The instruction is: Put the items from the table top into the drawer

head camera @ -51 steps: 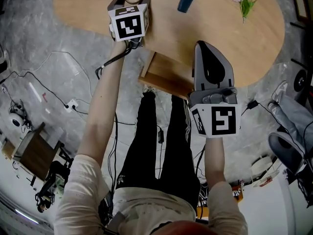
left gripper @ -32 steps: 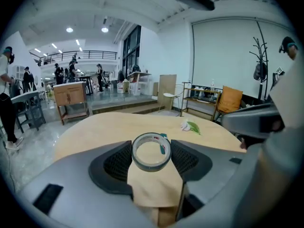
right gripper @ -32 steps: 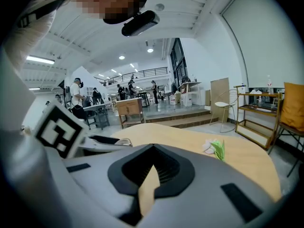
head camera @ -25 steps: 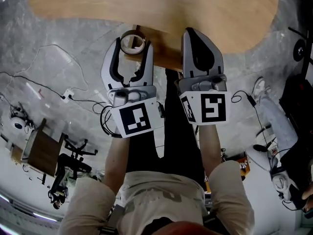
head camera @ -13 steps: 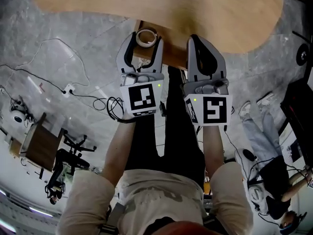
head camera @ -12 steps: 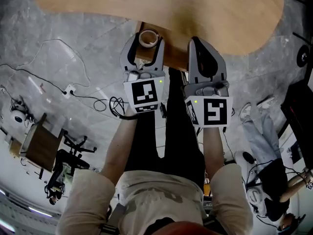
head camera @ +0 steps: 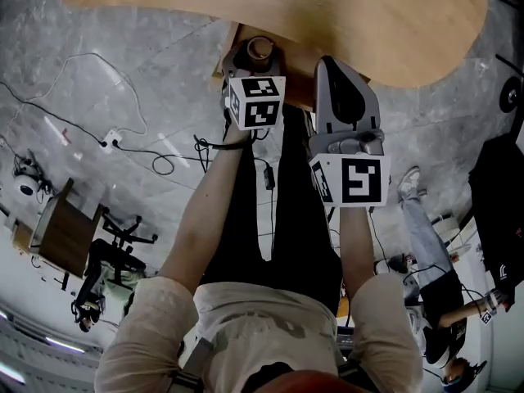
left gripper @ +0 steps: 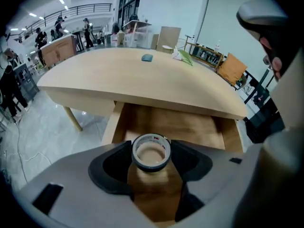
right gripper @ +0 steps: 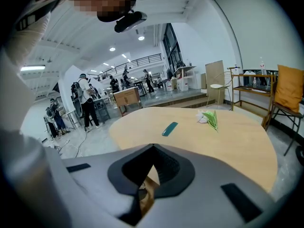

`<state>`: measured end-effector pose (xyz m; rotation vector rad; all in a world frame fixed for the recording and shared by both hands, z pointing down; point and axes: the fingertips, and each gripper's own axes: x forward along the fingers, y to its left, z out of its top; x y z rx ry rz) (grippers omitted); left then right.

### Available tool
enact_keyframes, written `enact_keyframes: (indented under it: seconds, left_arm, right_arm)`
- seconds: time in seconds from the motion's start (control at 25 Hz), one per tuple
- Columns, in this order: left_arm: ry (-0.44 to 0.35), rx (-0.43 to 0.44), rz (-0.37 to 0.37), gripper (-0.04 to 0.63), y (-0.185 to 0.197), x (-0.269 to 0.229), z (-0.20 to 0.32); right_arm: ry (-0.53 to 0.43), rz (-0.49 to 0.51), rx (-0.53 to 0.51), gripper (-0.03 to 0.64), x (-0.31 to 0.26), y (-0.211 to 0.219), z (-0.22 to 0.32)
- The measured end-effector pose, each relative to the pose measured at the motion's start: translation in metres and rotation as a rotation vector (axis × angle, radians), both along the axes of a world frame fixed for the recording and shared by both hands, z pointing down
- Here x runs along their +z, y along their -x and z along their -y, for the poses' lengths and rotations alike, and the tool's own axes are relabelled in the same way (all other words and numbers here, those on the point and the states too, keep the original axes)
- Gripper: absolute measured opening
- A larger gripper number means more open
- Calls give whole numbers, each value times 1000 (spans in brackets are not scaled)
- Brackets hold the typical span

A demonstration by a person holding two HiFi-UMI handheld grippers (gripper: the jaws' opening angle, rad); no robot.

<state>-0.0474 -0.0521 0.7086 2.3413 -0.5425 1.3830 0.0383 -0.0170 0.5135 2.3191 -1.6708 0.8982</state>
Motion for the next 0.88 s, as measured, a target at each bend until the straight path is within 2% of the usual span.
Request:
enact_keyframes:
  seconds: [0.24,0.4,0.6,0.88]
  left_arm:
    - [47,-40,23,268,-13,16,5]
    - [61,-19,32,268,-17,26,4]
    - [8,-70,67,268,-13,32,11]
    - [21,-94,39,268,-13,27,9]
  right_arm:
    - [-1,11,0,5,5,3,3]
    - [-1,15,4,5,8,3,3]
    - [6,11,-7,5,10,4,1]
    - [-1,7,2,5,9,4,1]
